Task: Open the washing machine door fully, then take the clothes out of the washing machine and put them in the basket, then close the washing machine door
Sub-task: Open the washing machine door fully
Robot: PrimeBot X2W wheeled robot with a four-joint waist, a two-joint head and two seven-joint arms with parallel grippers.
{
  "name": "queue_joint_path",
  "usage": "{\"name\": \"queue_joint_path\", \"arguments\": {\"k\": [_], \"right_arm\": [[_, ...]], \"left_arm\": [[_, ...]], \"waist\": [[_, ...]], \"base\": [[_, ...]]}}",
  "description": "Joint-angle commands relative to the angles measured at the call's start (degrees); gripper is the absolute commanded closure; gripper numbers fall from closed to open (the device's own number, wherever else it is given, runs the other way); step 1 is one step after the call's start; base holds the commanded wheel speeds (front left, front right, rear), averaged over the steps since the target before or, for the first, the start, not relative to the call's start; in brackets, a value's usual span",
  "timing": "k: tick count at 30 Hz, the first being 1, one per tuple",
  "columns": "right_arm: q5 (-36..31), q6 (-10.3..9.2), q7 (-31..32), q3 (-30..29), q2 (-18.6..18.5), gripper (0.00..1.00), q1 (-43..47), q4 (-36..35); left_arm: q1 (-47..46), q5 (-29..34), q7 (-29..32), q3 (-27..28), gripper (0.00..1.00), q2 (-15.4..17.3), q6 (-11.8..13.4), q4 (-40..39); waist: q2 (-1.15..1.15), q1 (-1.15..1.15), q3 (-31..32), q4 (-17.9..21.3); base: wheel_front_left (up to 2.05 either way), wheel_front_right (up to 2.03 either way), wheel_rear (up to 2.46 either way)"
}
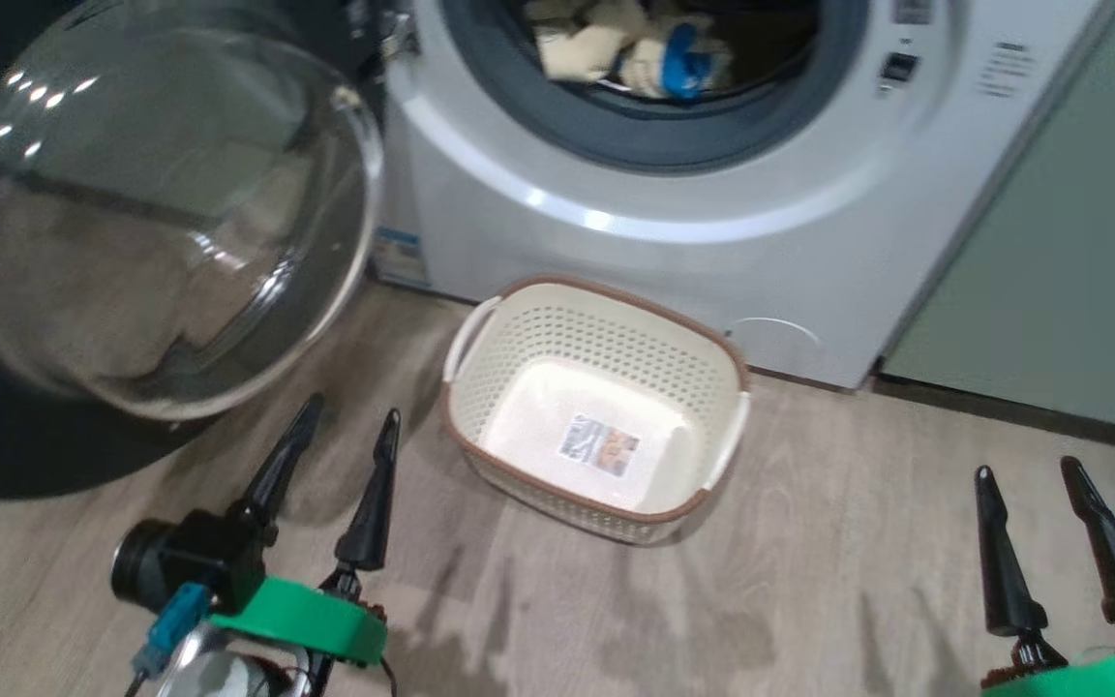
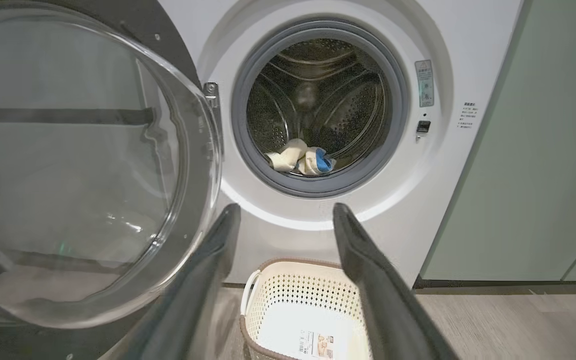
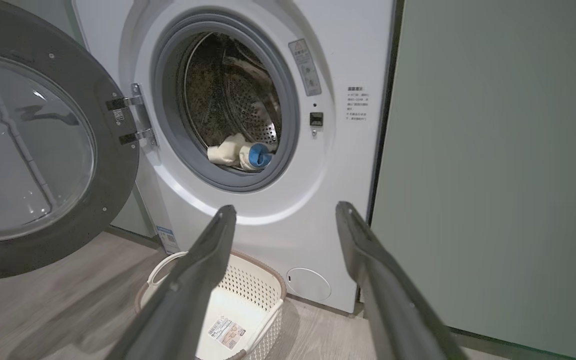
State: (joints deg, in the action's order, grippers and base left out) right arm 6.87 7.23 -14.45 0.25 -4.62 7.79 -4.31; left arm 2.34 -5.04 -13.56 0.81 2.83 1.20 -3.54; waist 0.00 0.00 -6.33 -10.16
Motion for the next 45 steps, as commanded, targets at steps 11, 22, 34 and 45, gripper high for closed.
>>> {"name": "queue_joint_path", "arguments": {"k": [11,22,34,45], "right_arm": [[0.11,0.25,-0.55,1.35,0.67,0.00,-1.49,-1.70],[0.27,0.25,-0.55,1.05,1.18,0.00,-0.90,-1.95],[0.77,0.25,-0.55,0.17,1.48,0.00,-0.24,-1.76],[0.92,0.25,-0.55,0.40,1.61,0.00,-0.06,-1.64]], "left_arm": [[-0.70,-0.86,3.84,1.95,0.00,0.53,1.90,-1.30],[0.21,-1.45,5.49,2.98,0.00,0.92,3.32,-0.97],[0.54,-0.65,6.34,1.73,0.00,1.94,3.42,-0.12],[1.05,-0.06,6.52,0.93,0.00,2.18,4.47,-1.55]], "waist": [[0.00,0.00,1.74,9.97],[0.00,0.00,2.28,13.23],[0.00,0.00,3.03,12.61],[0.00,0.00,3.19,13.04]], "base": [[0.00,0.00,0.00],[0.00,0.00,0.00],[0.00,0.00,0.00],[0.00,0.00,0.00]]}}
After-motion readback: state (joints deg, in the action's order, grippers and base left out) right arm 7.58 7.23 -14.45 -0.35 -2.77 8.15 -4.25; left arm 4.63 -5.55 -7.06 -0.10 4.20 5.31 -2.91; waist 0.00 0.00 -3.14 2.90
